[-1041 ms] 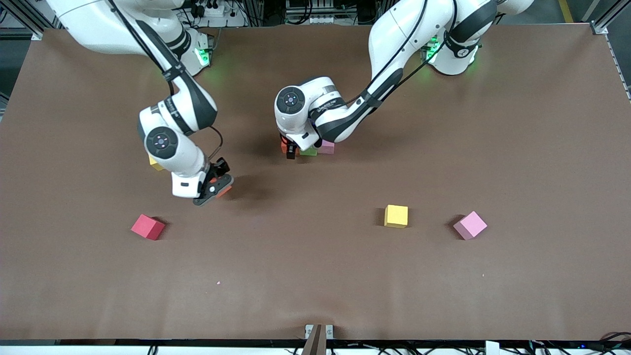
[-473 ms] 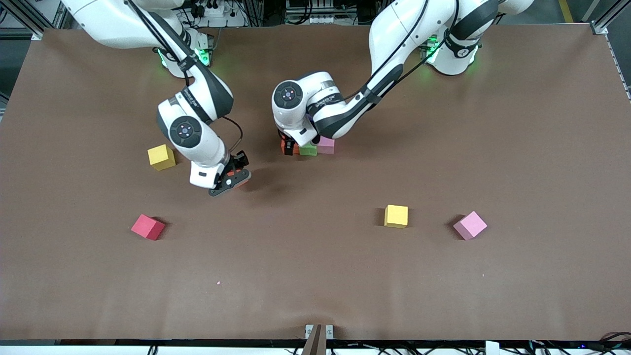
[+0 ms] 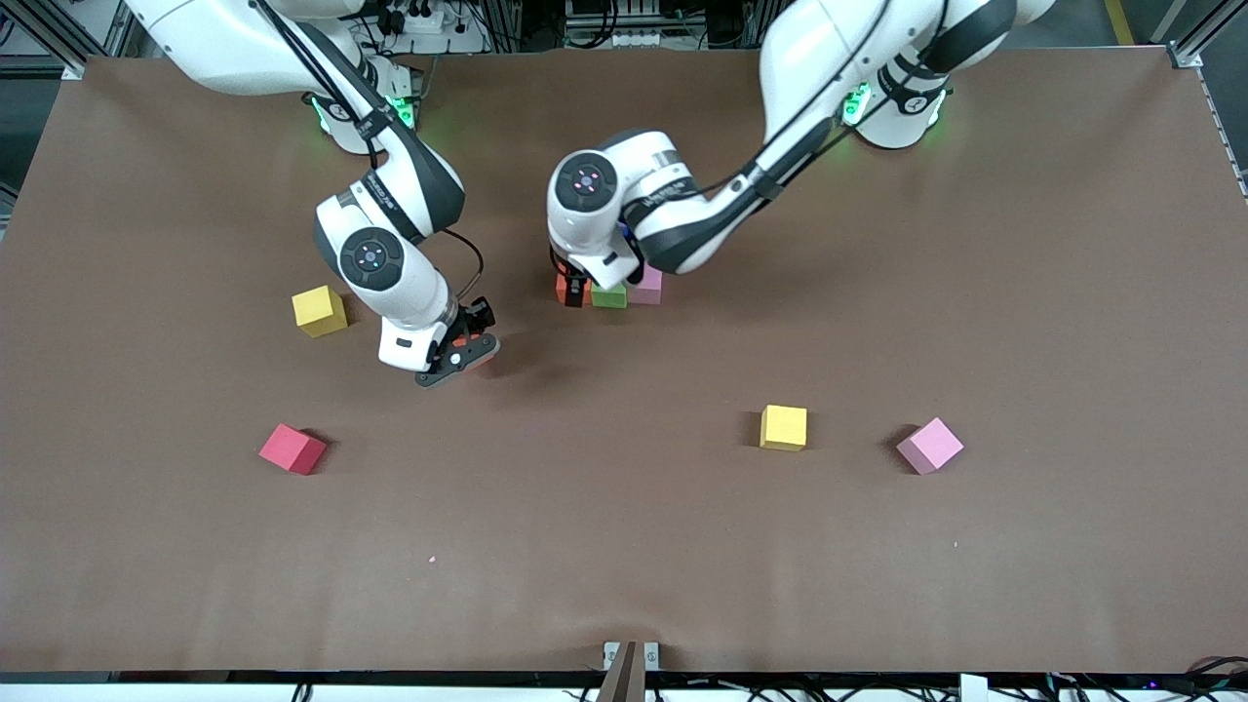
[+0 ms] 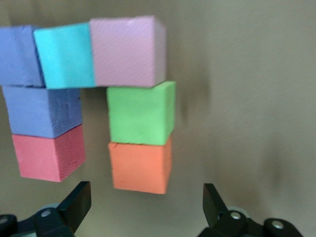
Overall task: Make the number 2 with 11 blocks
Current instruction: 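Carry orange to center with the right gripper while the left gripper reaches yellow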
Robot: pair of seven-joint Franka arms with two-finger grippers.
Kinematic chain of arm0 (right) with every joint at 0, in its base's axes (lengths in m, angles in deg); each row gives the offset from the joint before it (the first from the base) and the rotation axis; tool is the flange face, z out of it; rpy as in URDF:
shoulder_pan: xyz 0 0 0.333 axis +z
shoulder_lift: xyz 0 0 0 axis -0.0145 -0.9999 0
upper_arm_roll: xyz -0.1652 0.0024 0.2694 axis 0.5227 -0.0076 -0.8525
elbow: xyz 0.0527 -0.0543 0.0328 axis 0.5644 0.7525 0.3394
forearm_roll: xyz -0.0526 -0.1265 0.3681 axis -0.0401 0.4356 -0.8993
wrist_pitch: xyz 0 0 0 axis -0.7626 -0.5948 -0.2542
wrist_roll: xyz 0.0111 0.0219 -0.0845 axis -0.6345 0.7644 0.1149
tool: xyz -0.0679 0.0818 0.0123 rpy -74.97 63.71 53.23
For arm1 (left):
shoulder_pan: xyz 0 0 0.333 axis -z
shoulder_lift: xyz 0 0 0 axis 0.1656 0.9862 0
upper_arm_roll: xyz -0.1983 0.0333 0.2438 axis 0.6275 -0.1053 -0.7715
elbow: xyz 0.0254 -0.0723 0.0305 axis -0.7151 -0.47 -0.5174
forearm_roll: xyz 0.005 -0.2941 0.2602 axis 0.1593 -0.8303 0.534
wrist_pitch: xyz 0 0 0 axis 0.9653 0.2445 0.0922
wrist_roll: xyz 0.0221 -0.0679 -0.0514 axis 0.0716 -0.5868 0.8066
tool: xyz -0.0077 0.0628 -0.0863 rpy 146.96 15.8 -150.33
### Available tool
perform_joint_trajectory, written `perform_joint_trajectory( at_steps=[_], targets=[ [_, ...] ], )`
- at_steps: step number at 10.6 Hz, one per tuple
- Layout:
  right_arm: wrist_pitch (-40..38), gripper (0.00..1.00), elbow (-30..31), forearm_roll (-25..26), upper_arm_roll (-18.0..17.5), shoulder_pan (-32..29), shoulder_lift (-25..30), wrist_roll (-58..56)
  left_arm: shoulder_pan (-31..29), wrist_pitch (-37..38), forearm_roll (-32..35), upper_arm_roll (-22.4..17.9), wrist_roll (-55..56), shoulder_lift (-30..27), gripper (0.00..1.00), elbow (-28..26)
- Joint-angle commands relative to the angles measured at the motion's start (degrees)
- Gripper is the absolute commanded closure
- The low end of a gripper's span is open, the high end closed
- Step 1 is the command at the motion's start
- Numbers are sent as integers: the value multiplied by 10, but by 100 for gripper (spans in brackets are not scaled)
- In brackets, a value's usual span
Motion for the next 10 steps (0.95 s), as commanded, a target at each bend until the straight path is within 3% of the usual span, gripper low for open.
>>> perform_joint_trajectory(
  at_steps=[1, 5, 7, 10],
  targets=[
    [-7, 56, 4, -5, -2, -10, 13, -12, -55, 10, -3, 14, -27, -10, 0, -3],
    [-7, 57, 6, -6, -8, -5, 12, 33, -160, 23, -6, 10, -131, -8, 0, 20],
    [-7, 58, 1, -8, -32, 16, 11, 142, -189, 23, -7, 10, -138, -8, 0, 36],
    [-1, 59, -27, -8, -32, 77, 5, 331, -209, 23, -6, -7, -219, -6, 0, 51]
  ],
)
